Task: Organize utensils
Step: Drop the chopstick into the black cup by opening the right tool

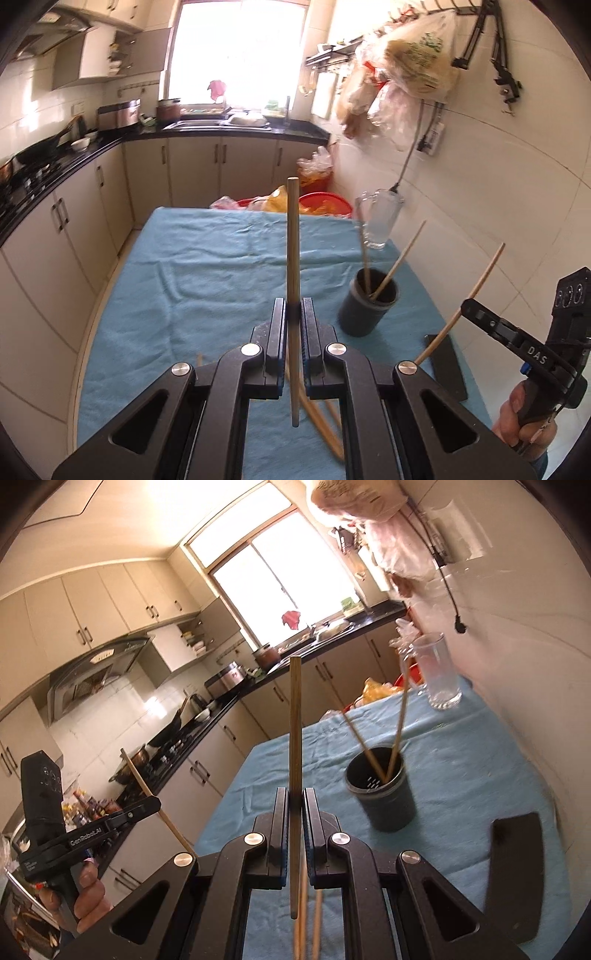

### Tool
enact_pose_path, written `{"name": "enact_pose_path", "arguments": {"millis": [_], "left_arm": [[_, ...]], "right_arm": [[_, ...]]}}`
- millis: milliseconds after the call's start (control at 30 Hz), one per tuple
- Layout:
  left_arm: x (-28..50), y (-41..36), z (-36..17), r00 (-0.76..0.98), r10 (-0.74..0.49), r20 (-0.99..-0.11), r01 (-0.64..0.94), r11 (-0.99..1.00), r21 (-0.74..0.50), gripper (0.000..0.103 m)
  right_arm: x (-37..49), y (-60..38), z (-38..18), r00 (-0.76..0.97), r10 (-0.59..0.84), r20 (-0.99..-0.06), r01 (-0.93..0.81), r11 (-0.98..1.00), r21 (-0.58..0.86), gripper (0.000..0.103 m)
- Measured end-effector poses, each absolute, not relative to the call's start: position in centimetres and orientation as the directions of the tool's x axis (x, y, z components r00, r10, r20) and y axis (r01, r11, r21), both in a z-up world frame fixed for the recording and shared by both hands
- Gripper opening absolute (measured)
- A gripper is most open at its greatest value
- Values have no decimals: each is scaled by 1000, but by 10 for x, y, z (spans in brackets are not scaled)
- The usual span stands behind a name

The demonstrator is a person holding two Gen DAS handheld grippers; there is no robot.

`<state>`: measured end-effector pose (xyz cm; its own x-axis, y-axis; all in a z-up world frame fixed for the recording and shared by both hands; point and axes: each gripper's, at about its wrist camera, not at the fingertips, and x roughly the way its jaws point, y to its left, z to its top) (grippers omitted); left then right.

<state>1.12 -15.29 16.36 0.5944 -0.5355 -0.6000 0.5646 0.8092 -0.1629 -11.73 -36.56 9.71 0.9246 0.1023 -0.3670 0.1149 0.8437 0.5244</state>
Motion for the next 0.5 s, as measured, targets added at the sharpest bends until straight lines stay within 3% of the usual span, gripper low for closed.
{"name": "enact_pose_path", "arguments": {"millis": [500], "left_arm": [[41,-263,215,564,-626,-539,660,734,-161,6]], "right_arm": [[-111,-431,138,958,-19,-288,172,838,518,8]]}}
